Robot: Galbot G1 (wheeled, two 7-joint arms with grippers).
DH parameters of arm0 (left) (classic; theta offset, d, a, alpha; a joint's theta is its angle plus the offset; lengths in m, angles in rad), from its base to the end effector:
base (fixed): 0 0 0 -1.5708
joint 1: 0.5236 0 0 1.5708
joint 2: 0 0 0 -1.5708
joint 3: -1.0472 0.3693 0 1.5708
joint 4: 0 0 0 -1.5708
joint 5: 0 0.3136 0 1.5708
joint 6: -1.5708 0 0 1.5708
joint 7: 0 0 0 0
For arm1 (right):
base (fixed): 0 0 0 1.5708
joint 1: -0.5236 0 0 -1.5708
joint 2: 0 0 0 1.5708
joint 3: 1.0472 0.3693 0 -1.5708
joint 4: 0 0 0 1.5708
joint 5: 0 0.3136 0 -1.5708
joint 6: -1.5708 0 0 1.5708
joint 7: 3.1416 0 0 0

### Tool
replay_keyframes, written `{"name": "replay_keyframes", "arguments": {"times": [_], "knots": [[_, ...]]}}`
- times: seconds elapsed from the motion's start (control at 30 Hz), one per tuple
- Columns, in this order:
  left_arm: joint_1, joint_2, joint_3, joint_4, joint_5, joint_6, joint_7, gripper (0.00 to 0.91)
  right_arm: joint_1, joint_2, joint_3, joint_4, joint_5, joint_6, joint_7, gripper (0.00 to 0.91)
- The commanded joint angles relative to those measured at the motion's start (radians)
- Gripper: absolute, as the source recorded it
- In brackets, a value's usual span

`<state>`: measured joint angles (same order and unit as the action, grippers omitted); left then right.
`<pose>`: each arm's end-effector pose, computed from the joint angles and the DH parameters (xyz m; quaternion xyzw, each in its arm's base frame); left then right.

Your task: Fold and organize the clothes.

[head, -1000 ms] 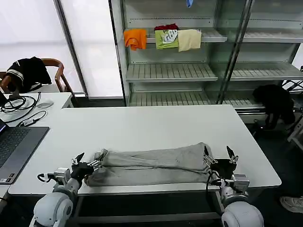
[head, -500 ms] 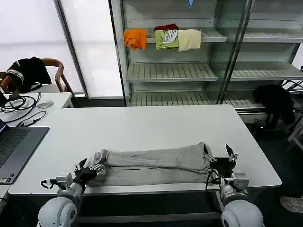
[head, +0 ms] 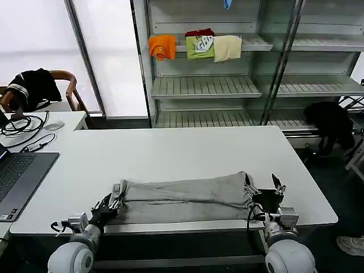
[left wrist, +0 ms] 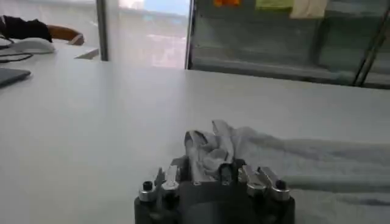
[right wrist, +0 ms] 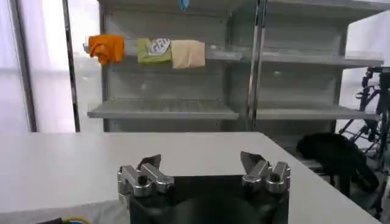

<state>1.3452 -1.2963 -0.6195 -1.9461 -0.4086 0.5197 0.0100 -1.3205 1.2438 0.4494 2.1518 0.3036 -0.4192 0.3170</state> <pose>0.2080 0.0958 -0.3121 -0.0291 -0.9749 0.0556 0.2136 0.1996 -0.0449 -0.2564 -0.0355 -0.9962 0.0219 0.0769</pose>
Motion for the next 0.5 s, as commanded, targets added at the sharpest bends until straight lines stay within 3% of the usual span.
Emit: {"name": "replay_keyframes", "arguments": {"times": [0.03, 0.37, 0.5], "knots": [[0.026, -0.011, 0.0, -0.002, 0.003, -0.019, 0.02, 0.02, 0.008, 0.002, 0.001, -0.004, 0.001, -0.002, 0.002, 0.907], [0.013, -0.01, -0.027, 0.016, 0.056, -0.097, 0.015, 0.0, 0.024, 0.001, 0.008, -0.008, 0.006, -0.005, 0.012, 0.907], [-0.009, 0.025, -0.073, 0.025, 0.053, -0.118, 0.015, 0.0, 0.042, 0.007, 0.007, -0.012, 0.009, -0.01, 0.017, 0.907]]}}
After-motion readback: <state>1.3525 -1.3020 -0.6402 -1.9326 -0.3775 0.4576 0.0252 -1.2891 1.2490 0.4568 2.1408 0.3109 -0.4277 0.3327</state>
